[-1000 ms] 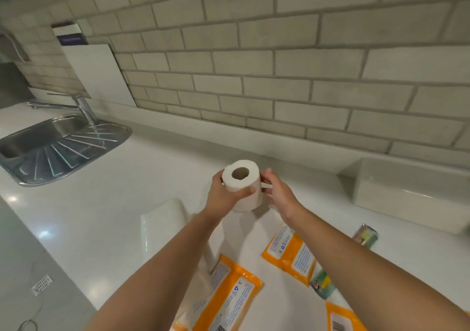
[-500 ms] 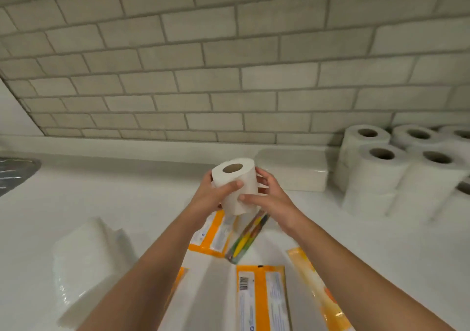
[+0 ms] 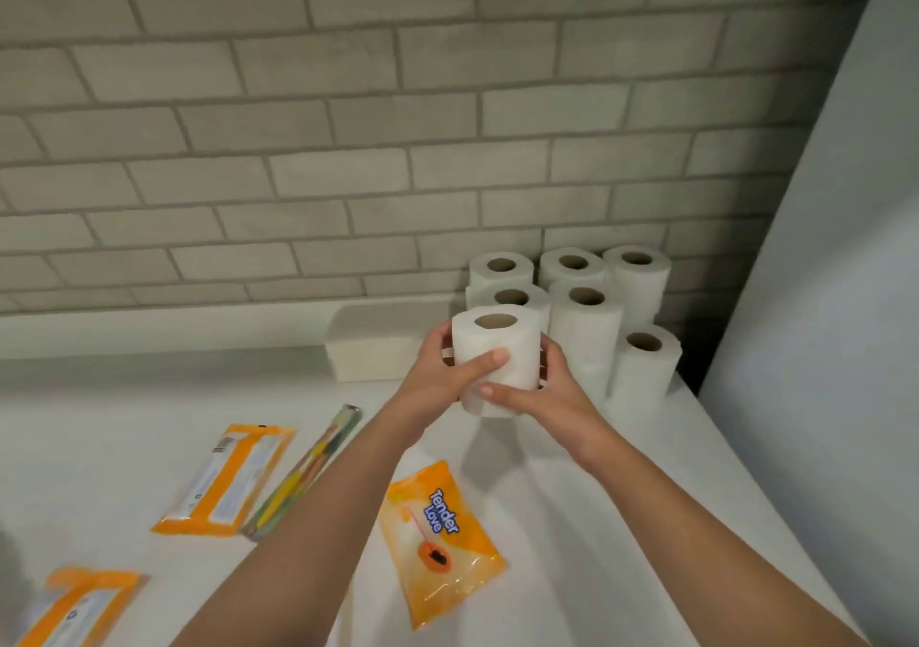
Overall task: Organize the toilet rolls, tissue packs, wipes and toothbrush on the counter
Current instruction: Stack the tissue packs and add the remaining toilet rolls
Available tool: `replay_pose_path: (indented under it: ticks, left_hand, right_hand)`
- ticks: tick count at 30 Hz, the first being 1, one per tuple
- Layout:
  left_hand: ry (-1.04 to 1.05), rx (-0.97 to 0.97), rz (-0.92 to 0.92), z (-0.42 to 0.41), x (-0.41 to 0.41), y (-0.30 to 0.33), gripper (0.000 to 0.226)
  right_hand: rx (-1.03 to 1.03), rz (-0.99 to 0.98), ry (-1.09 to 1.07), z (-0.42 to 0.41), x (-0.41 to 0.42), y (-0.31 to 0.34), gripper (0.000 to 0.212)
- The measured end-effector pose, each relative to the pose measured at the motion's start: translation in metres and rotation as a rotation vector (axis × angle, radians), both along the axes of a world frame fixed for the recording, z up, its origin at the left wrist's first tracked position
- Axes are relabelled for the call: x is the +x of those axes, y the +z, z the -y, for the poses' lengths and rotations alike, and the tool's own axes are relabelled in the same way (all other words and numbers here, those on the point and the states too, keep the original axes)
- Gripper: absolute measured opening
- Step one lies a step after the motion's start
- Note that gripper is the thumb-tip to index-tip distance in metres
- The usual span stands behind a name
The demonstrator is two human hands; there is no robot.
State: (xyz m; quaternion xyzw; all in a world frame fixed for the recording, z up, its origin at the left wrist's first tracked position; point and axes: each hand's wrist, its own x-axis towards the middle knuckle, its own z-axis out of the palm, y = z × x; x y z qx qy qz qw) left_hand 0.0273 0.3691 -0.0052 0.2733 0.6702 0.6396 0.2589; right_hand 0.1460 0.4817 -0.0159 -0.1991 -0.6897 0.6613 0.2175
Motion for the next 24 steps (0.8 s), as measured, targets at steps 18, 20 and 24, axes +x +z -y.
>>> replay_pose_path:
  ticks: [18,20,24]
  left_hand:
    - [0.088,-0.206,-0.942,-0.170,0.029,0.015,0.021]
    - [0.122,-0.300,-1.154,-0.180,0.024,0.013,0.024]
    - [-0.004,-0.486,-1.231,-0.185,0.020,0.009,0.059]
  right_hand:
    - [0.027,0.078,-0.464,-0.181,0.078,-0.011,0.105]
    - [0.029,0.088,-0.498,-0.195,0.076,-0.014,0.111]
    - [0.060,0.114,-0.476,-0.212,0.064,-0.017,0.112]
